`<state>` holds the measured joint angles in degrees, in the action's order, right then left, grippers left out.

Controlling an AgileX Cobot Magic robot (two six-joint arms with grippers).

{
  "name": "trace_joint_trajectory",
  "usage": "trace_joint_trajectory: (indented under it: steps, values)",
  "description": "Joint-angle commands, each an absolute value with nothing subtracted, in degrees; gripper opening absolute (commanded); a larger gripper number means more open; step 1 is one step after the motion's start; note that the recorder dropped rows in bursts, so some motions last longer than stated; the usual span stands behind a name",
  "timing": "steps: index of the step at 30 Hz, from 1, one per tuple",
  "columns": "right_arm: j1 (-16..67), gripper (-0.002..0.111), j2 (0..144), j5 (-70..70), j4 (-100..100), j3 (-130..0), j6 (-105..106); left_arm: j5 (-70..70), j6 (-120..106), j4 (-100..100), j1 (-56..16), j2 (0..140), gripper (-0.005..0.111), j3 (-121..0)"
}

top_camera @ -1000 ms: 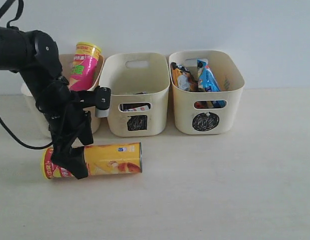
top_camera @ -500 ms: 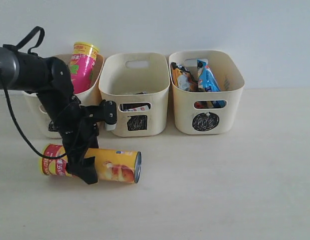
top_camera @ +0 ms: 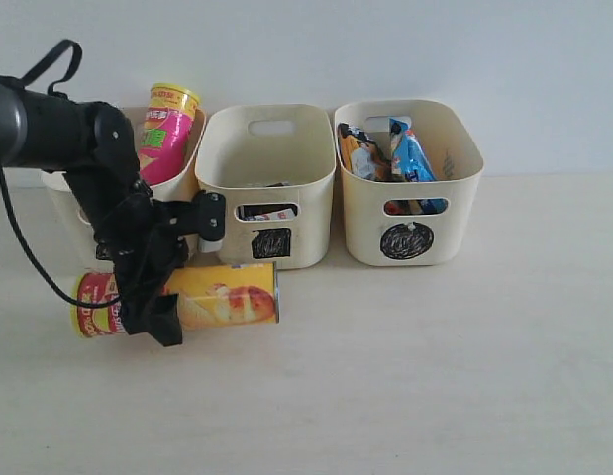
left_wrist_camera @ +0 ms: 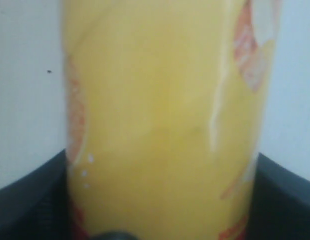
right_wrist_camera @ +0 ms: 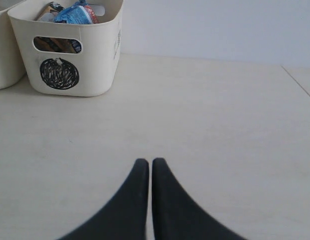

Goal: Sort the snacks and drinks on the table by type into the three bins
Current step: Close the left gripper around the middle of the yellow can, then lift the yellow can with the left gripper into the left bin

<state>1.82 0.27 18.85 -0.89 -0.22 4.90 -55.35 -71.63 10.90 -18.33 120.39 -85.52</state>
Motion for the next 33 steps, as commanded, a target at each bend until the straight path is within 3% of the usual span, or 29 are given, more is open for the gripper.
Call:
trace_joint_trajectory:
  steps: [1, 14, 21, 33]
  values:
    - [1.65, 0.0, 0.0, 18.41, -0.8, 0.0, 4.96, -57.5, -68.75, 11.5, -18.73, 115.25, 0.004, -85.32]
    - [1.65, 0.0, 0.0, 18.41, -0.8, 0.0, 4.96, -53.78, -53.18, 18.94, -15.18, 104.49, 0.004, -85.32]
    - [1.65, 0.0, 0.0, 18.41, -0.8, 0.0, 4.96, -44.23, -45.8, 24.93, -9.87, 104.34, 0.004, -85.32]
    - [1.65, 0.0, 0.0, 18.41, -0.8, 0.0, 4.96, -23.71, -43.06, 28.08, -6.96, 104.34, 0.004, -85.32]
